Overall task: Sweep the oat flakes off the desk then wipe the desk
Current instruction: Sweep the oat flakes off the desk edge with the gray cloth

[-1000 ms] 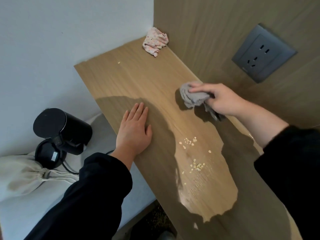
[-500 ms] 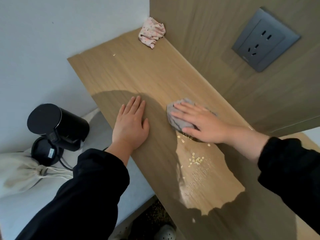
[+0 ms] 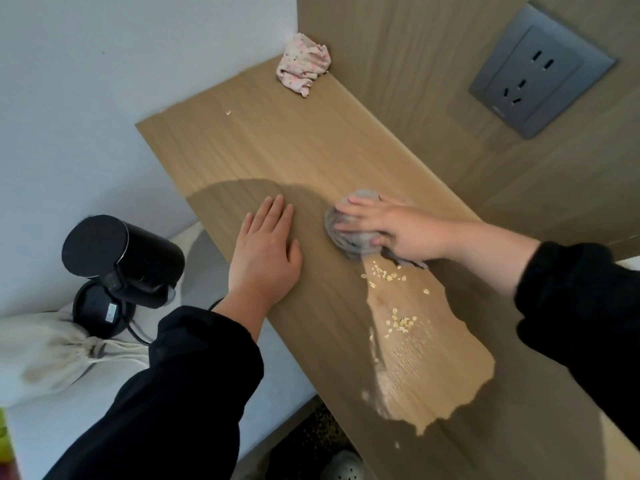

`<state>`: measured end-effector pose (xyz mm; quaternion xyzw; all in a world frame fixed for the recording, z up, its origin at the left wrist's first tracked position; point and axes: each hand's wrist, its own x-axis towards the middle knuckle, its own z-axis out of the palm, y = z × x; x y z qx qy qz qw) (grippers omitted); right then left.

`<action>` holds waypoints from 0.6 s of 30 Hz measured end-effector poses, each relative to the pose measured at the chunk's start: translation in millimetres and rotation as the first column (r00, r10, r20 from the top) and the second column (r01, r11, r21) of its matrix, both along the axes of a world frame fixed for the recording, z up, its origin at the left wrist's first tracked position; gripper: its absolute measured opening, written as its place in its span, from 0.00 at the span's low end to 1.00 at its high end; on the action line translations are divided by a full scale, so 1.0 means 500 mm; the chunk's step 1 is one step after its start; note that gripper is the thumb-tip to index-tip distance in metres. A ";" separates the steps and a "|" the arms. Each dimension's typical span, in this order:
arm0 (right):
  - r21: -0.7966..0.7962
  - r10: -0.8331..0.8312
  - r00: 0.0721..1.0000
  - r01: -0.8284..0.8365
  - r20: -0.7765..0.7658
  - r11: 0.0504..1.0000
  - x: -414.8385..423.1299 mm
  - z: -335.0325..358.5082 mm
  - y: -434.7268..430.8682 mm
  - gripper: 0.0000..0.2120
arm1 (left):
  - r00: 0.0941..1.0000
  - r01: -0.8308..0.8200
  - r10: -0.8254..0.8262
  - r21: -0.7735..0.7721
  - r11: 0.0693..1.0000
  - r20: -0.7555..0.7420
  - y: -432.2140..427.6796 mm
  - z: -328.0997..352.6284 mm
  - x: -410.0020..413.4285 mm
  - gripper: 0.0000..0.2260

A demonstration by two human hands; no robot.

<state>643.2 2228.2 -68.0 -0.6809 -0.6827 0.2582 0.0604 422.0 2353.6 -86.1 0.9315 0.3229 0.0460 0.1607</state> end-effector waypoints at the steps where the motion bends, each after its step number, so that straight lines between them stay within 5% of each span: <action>1: -0.012 0.030 0.999 -0.030 0.012 0.999 0.005 0.002 -0.022 0.31 | 1.000 0.002 -0.002 -0.002 1.000 -0.001 0.000 0.001 0.000 0.26; 5: 0.048 -0.271 0.962 0.269 0.032 0.962 0.081 0.000 0.015 0.30 | 1.000 0.006 -0.006 -0.010 1.000 -0.009 0.000 0.003 -0.001 0.26; 8: 0.093 -0.570 0.812 0.563 0.124 0.821 0.048 -0.003 0.093 0.26 | 1.000 0.012 -0.012 -0.011 1.000 -0.016 0.001 0.006 0.000 0.26; 10: 0.128 -0.548 0.821 0.533 0.162 0.836 -0.022 -0.008 0.111 0.27 | 1.000 0.014 -0.015 -0.011 1.000 -0.024 0.000 0.007 0.001 0.26; 15: 0.150 -0.168 0.966 0.139 0.197 0.979 -0.005 -0.014 0.034 0.25 | 0.999 0.034 -0.035 -0.010 0.999 -0.035 0.005 0.007 0.000 0.26; 18: 0.143 -0.394 0.899 0.372 0.190 0.917 0.052 -0.012 0.053 0.25 | 0.997 0.064 -0.065 -0.008 0.998 -0.048 0.005 0.006 -0.001 0.26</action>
